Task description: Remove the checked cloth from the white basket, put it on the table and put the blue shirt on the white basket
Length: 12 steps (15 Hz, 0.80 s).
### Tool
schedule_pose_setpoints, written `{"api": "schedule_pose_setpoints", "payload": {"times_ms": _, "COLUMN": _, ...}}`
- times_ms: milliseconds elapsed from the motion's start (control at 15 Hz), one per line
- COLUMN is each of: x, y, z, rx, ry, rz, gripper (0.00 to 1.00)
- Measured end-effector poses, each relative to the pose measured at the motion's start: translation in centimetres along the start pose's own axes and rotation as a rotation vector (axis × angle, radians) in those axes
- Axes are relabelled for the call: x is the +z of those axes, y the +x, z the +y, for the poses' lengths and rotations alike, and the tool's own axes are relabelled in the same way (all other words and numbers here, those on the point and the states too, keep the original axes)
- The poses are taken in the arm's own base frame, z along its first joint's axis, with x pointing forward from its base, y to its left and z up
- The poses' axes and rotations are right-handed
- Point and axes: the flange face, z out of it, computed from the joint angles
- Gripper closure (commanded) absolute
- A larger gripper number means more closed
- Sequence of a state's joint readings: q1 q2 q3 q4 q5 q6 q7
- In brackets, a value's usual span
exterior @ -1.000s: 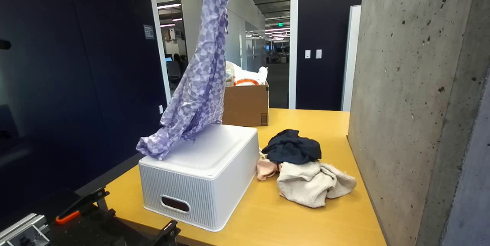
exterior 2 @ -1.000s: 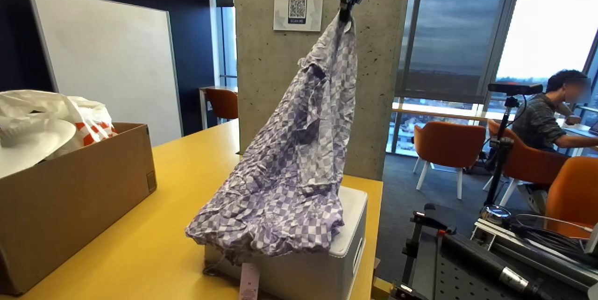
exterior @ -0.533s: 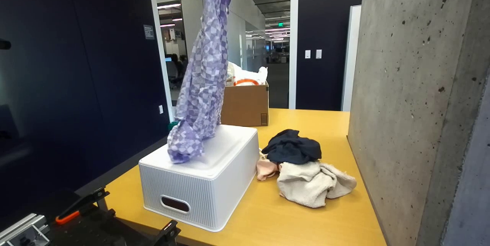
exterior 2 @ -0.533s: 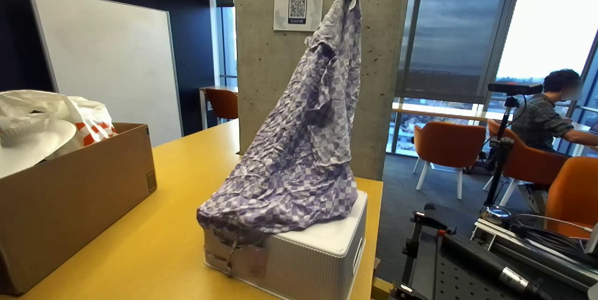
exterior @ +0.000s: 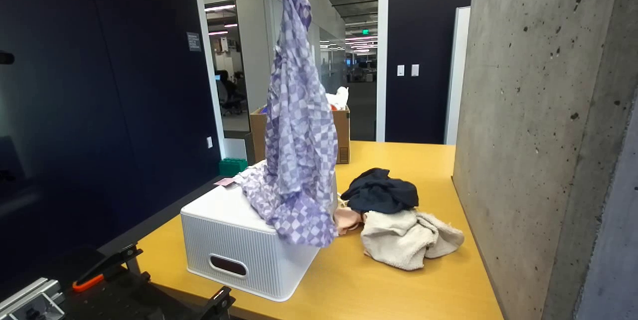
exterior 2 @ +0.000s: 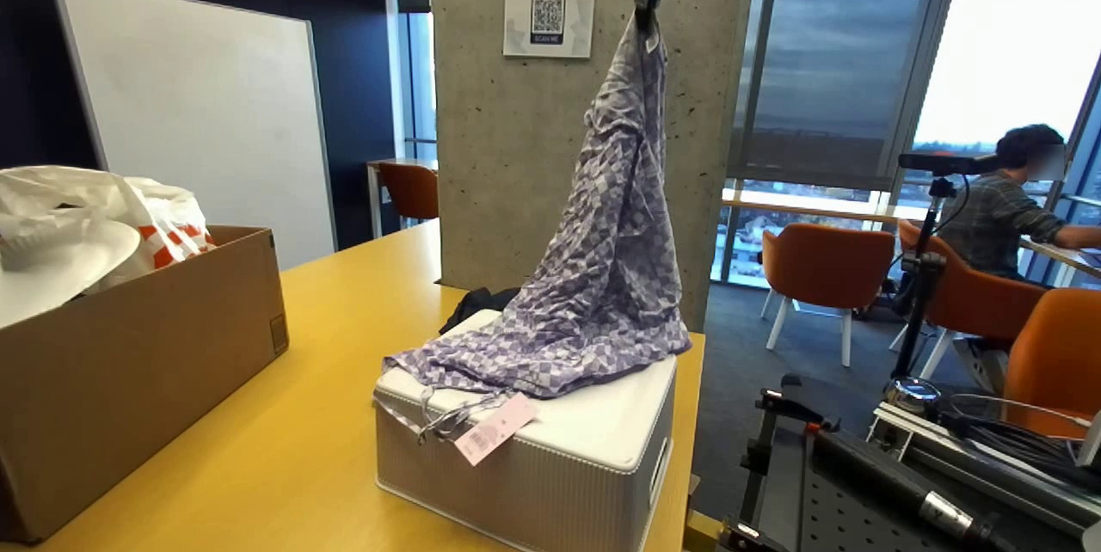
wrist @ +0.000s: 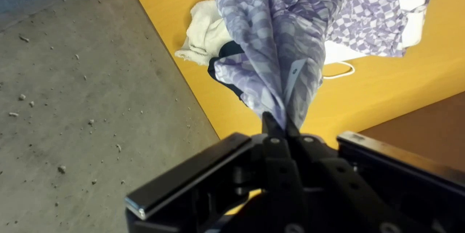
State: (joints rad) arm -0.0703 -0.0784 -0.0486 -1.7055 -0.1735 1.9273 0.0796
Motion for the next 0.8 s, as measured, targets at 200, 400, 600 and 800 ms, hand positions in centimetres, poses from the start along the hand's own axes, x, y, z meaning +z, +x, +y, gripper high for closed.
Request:
{"api": "schedule_pose_setpoints", "payload": {"times_ms": 200, "x": 4.3, "y": 0.9, "z": -2.8, "rx": -0.042, "ry": 0.009, "rz": -0.041, "gripper": 0.99}}
{"api": "schedule_pose_setpoints", "payload": {"times_ms": 400, "x": 5.4, "y": 1.3, "z": -8.1, "rx": -0.119, "ry": 0.032, "rz": -0.036, "gripper": 0.99}}
{"api": "schedule_pose_setpoints", "payload": {"times_ms": 600, "x": 3.3, "y": 1.7, "z": -14.0, "rx": -0.197, "ry": 0.061, "rz": 0.011, "gripper": 0.99}}
{"api": "schedule_pose_setpoints", "payload": {"times_ms": 800, "x": 0.2, "y": 2.6, "z": -18.1, "rx": -0.243, "ry": 0.082, "rz": 0.08, "gripper": 0.99}}
